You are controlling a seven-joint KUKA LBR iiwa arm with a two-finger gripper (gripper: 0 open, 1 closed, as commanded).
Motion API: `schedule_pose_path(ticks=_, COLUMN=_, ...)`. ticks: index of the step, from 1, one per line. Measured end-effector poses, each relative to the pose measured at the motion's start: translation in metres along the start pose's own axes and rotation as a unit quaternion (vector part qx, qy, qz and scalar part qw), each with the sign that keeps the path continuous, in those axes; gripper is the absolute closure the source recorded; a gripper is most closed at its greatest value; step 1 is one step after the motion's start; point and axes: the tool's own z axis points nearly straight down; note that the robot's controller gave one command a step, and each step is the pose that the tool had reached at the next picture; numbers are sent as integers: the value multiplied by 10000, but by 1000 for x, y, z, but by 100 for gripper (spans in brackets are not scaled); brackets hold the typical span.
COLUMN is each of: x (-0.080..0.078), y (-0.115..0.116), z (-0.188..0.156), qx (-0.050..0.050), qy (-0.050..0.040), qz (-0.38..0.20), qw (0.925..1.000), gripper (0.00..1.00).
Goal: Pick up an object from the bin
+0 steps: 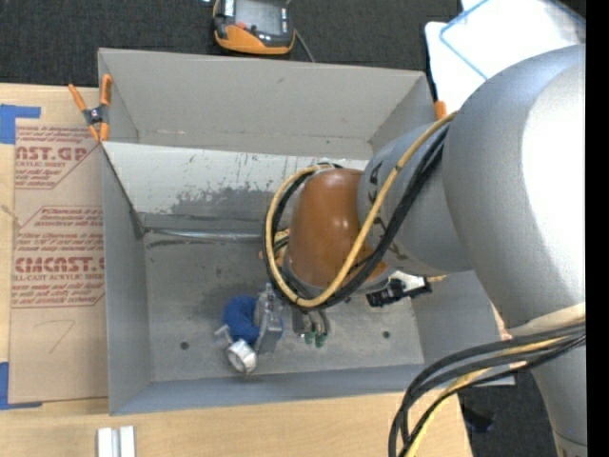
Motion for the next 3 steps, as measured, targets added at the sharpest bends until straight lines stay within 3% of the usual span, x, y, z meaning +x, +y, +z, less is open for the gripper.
schedule_pose_path(ticks=1, x=-5, y=20, z=6, qx=-10, qy=-35, qz=-36, qw=10000, gripper=100)
schedule_pose_path(ticks=3, x=-6, y=19, z=8, qx=-14, qy=-44, qz=-80, qw=10000, gripper=100)
